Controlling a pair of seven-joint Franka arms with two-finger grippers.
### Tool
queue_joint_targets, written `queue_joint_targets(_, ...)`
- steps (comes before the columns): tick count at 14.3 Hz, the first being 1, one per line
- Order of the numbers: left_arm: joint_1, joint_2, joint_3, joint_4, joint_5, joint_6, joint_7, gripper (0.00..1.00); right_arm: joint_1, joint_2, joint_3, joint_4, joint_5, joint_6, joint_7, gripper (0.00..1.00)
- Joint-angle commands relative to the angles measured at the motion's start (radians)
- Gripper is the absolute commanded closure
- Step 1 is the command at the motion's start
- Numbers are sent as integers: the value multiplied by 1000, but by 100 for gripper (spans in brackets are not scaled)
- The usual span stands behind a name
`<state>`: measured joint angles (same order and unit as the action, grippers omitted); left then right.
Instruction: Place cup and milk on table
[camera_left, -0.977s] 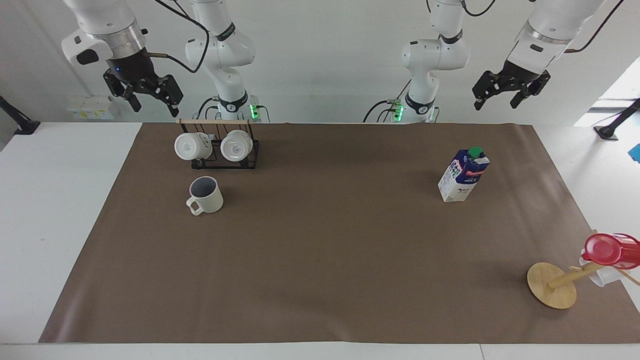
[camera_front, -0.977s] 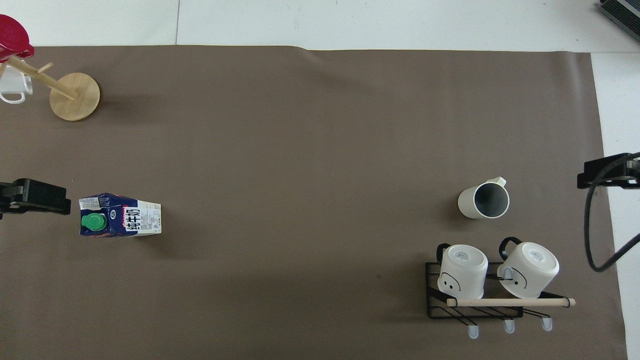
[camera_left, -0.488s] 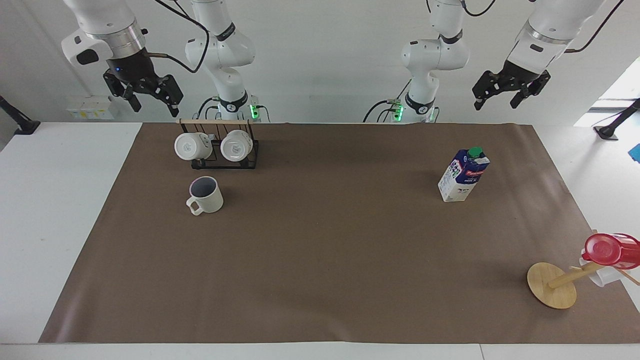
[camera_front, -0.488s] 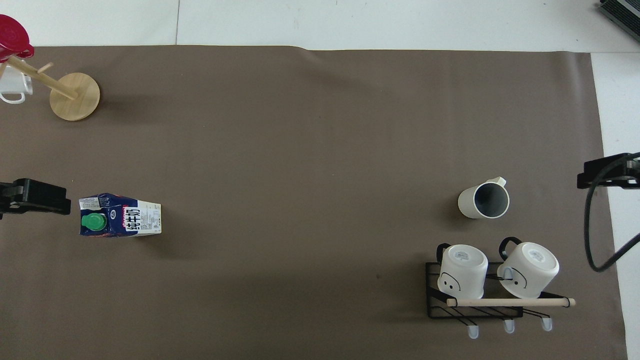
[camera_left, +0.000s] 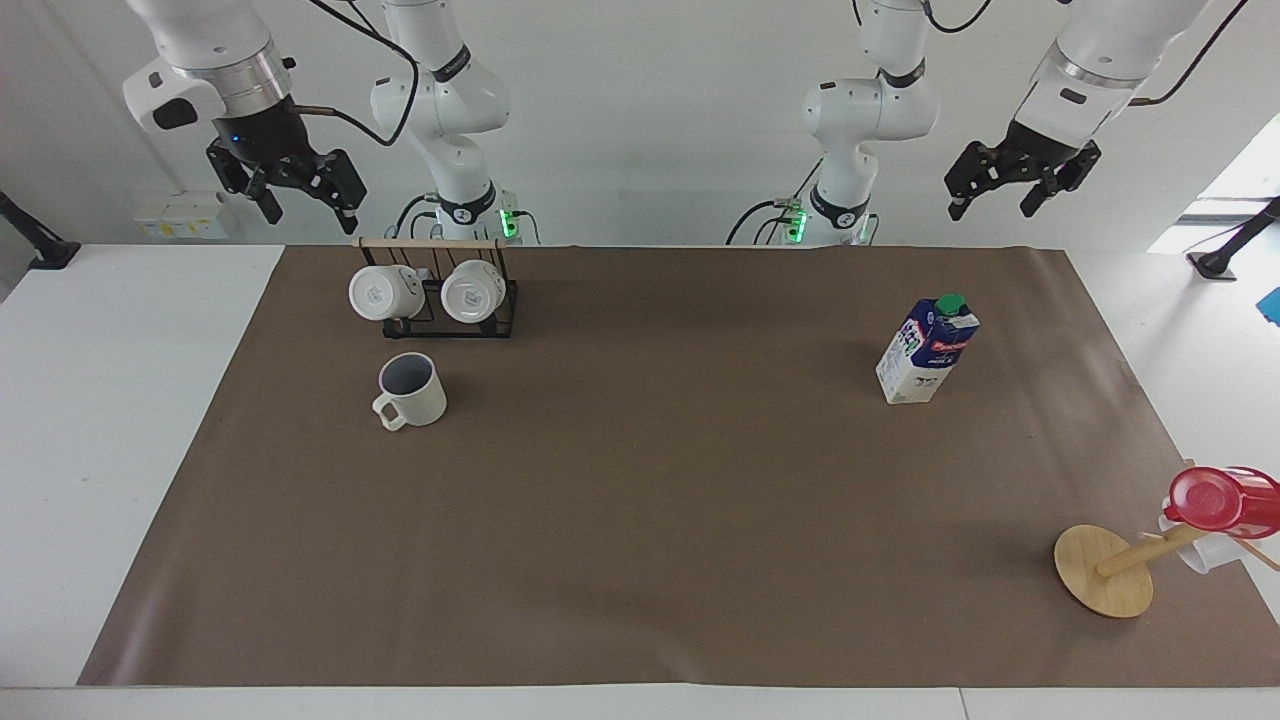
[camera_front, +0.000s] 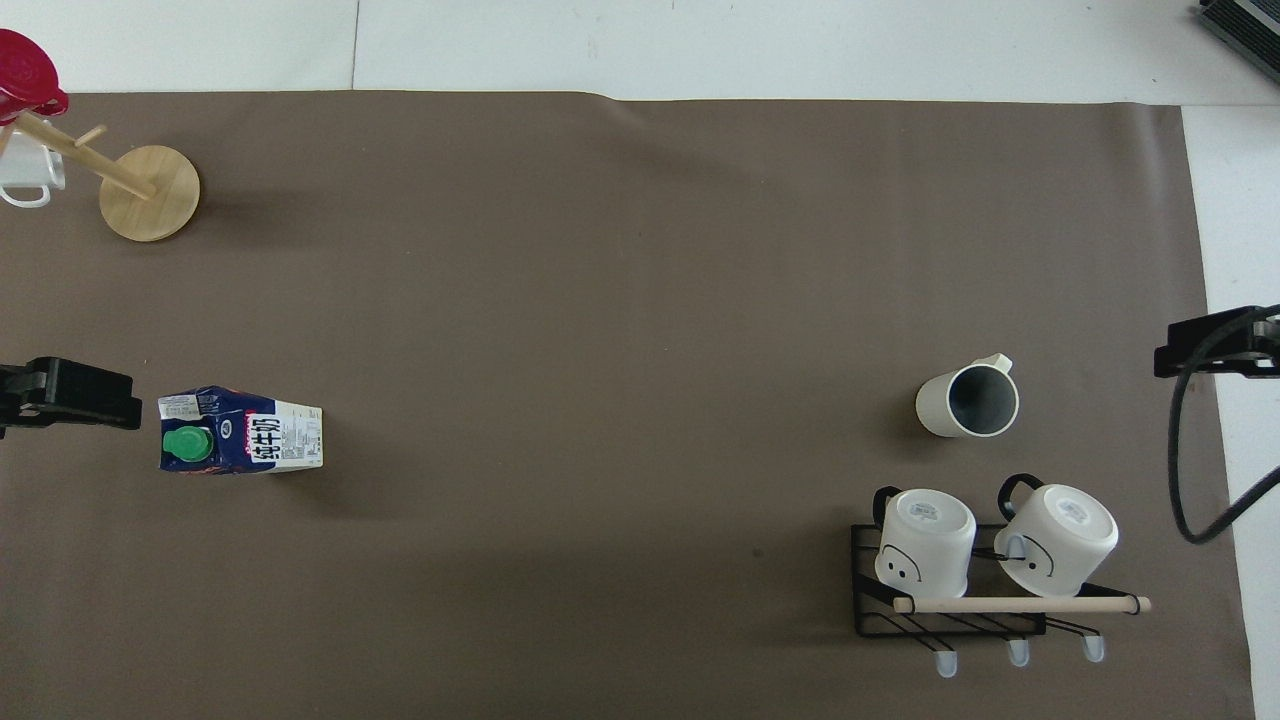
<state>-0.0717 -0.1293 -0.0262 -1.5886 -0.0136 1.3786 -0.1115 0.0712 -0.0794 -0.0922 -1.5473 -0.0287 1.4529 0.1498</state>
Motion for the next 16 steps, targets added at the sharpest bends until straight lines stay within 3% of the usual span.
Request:
queue_joint_targets(1, 3, -7, 2, 2, -9, -15, 1, 0, -14, -22, 6, -30, 16, 14, -13, 0)
queue_joint_targets(16, 3, -7, 2, 2, -9, -15, 1, 0, -14, -28, 6, -42, 16, 17, -13, 0)
